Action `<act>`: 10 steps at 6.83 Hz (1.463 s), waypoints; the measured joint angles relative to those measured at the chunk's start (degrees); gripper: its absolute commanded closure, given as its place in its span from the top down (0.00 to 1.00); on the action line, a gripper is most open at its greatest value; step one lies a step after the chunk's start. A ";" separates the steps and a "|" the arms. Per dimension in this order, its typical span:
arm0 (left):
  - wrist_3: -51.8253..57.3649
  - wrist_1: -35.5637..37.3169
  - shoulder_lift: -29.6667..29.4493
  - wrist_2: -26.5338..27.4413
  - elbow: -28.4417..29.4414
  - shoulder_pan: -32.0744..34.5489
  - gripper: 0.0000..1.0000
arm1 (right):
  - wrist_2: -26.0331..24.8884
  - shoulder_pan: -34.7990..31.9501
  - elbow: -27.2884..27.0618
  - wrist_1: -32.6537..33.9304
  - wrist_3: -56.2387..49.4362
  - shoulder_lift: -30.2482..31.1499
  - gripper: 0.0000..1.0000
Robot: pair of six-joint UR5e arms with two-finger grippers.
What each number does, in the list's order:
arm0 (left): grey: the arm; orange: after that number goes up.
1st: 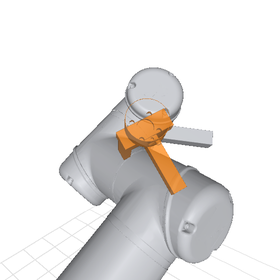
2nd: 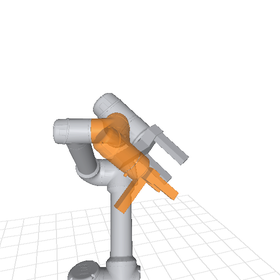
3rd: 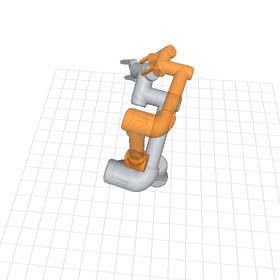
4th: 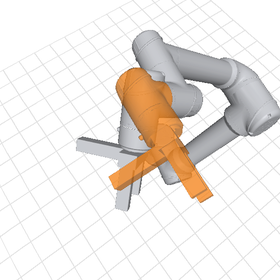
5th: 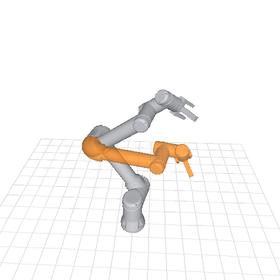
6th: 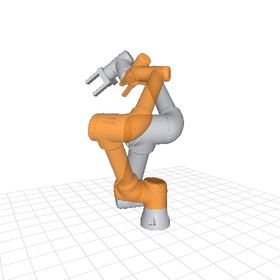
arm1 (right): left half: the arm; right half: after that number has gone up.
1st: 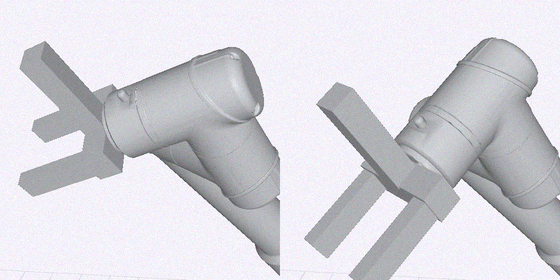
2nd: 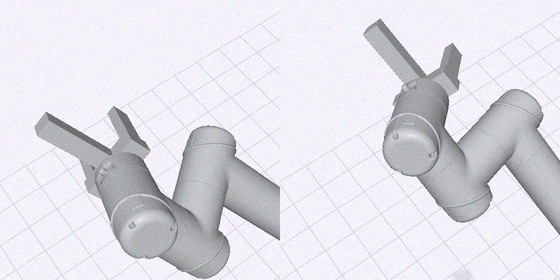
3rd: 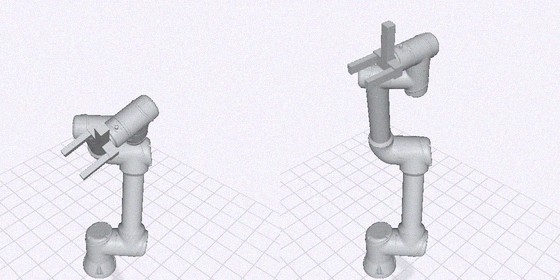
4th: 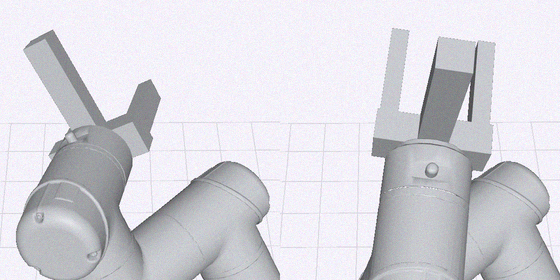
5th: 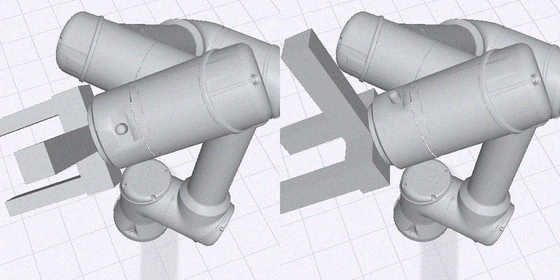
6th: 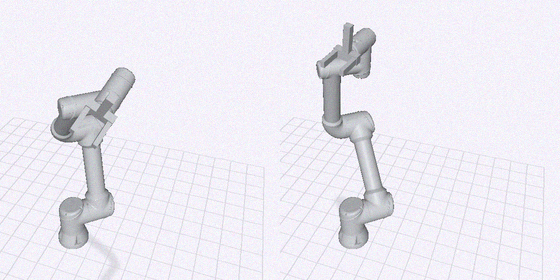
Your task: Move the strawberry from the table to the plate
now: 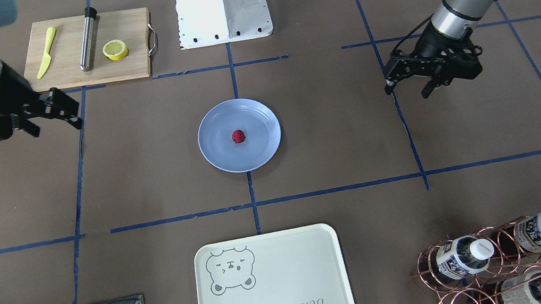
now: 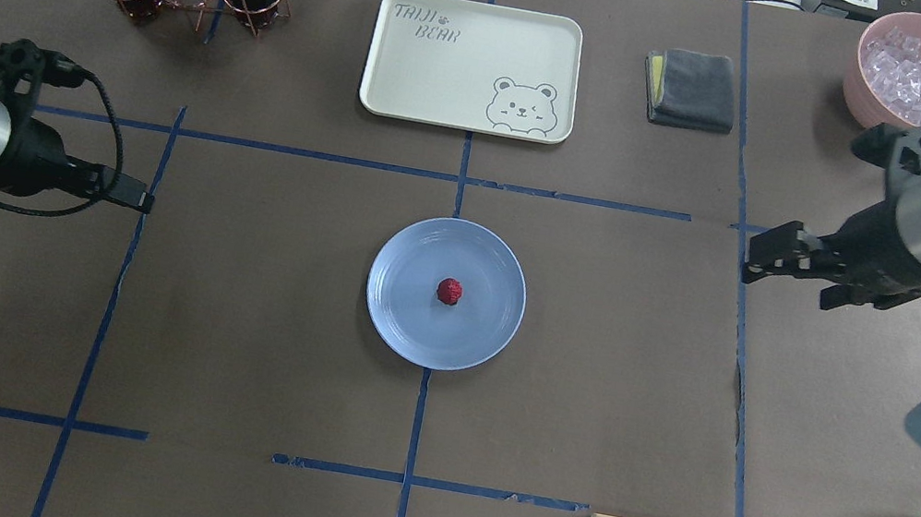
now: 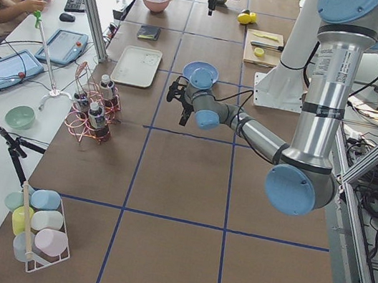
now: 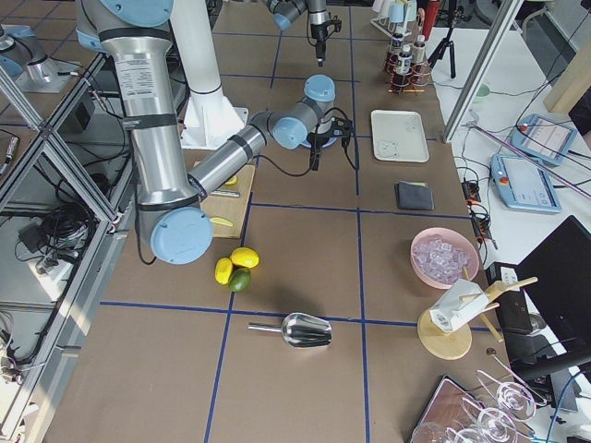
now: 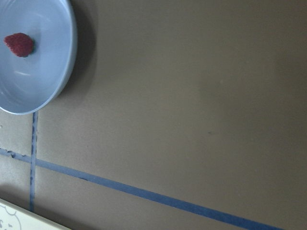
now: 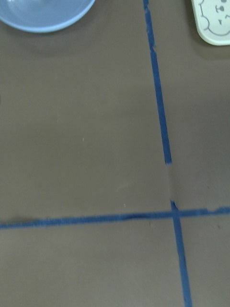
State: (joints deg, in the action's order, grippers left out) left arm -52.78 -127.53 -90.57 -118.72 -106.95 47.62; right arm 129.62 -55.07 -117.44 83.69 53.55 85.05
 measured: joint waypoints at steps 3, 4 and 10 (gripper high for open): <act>29.40 0.70 10.95 -10.01 -0.53 18.21 1.00 | 3.27 -18.13 5.92 4.74 -34.76 7.44 1.00; 39.86 3.45 12.99 -13.75 0.12 25.44 1.00 | 3.57 -23.44 7.97 9.03 -46.12 7.92 1.00; 58.16 30.34 13.64 -17.02 0.61 39.19 1.00 | 10.51 -35.22 11.81 15.76 -58.15 13.66 1.00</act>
State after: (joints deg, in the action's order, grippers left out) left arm 5.38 -97.19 -76.93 -135.74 -106.34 86.80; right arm 140.13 -90.30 -105.63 99.44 -4.61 98.71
